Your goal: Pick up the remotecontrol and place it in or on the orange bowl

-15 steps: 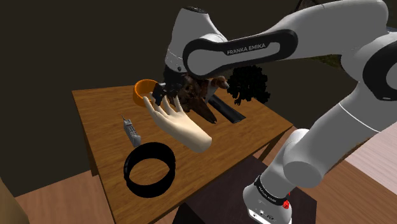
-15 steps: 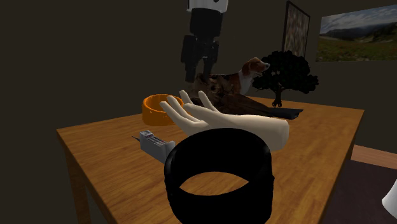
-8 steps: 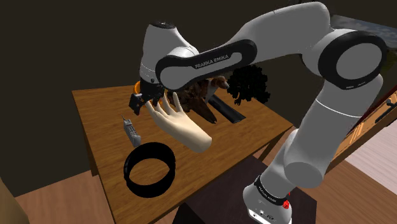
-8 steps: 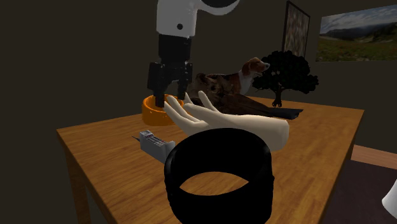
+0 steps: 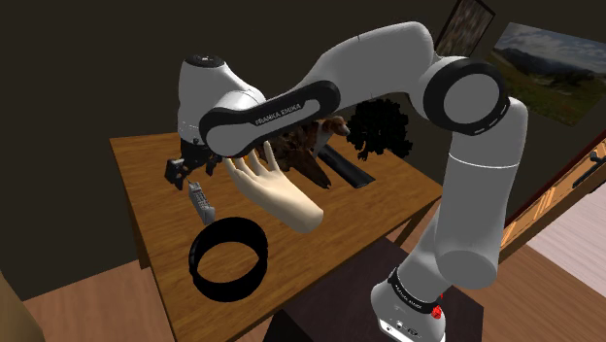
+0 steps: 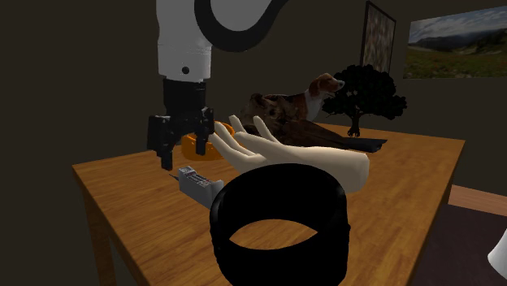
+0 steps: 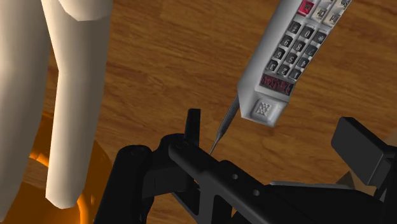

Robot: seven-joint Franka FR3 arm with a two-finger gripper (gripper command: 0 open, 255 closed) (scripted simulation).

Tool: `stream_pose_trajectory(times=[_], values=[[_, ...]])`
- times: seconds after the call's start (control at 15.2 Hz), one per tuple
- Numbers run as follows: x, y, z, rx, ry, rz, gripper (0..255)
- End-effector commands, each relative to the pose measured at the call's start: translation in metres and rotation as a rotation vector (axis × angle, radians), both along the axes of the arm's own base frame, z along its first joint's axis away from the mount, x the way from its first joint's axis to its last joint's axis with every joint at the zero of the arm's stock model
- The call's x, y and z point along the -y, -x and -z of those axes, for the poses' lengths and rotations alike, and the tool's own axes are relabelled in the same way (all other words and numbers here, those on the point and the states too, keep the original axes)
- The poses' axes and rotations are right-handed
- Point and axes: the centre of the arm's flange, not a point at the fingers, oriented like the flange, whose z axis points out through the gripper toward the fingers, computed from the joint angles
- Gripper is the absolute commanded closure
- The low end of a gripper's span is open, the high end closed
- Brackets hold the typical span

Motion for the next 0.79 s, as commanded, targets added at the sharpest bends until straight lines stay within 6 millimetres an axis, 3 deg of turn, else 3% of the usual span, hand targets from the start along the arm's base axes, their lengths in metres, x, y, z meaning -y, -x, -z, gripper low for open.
stream_pose_trajectory(times=[0.0, 0.33, 0.73], values=[[-0.001, -0.004, 0.010, 0.000, 0.000, 0.001, 0], [-0.001, -0.007, 0.034, 0.000, 0.000, 0.001, 0], [-0.001, -0.007, 0.034, 0.000, 0.000, 0.001, 0]])
